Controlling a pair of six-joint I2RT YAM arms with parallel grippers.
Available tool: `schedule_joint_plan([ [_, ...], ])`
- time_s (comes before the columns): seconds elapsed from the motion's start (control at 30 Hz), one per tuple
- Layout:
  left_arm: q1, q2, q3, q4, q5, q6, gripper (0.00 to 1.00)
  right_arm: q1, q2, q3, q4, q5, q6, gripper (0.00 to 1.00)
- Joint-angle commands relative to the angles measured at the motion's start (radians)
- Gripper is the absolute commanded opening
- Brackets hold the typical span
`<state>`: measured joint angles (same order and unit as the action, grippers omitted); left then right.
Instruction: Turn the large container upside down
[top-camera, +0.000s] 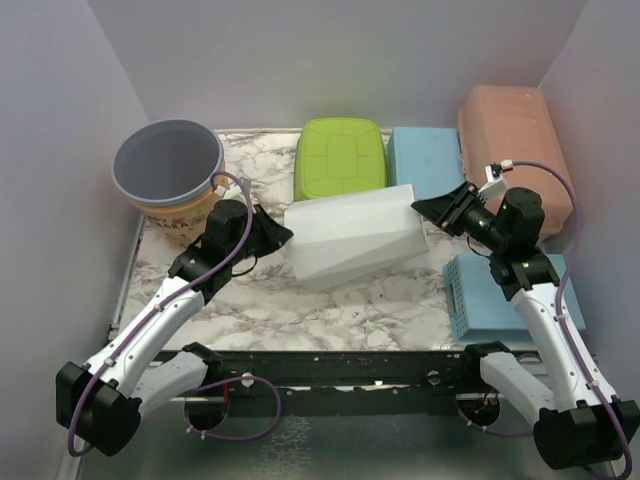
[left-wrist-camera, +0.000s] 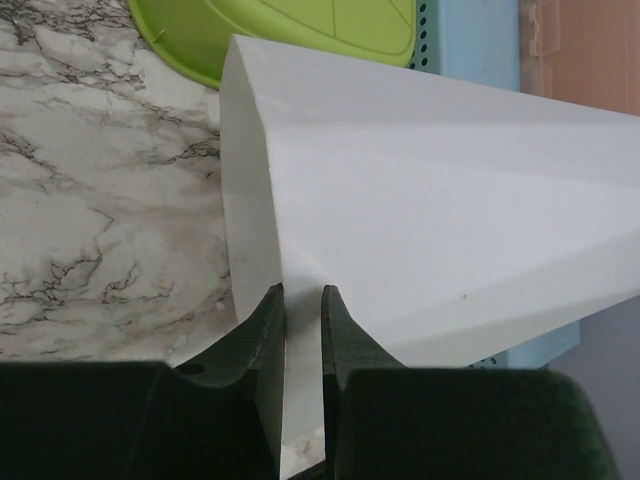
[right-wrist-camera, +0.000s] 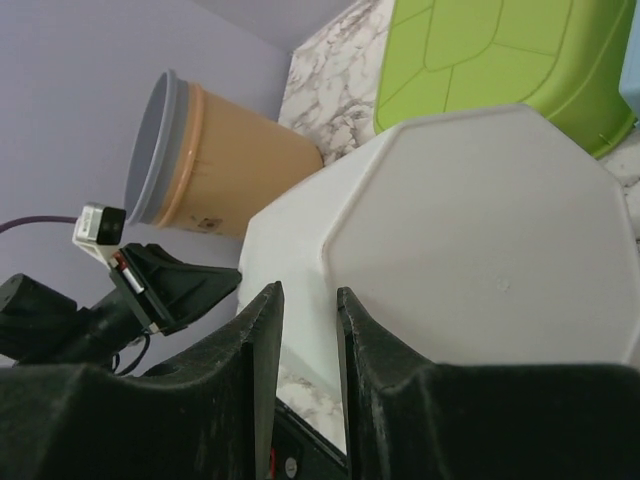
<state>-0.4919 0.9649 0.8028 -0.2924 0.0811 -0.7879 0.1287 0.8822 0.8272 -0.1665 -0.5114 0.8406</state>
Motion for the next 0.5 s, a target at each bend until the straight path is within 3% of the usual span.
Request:
schedule_joint_plan([
  [0.0,-0.021,0.03,-0.035,0.069,0.142,-0.011,0.11,0.024,-0.003,0.027,0.092,-0.188,0.058,0.32],
  [0.47,-0.021,0.026,-0.105,0.112,0.131,-0.03,0.11,0.149,0.079,0.119,0.108,-0.182,0.02,0.33],
])
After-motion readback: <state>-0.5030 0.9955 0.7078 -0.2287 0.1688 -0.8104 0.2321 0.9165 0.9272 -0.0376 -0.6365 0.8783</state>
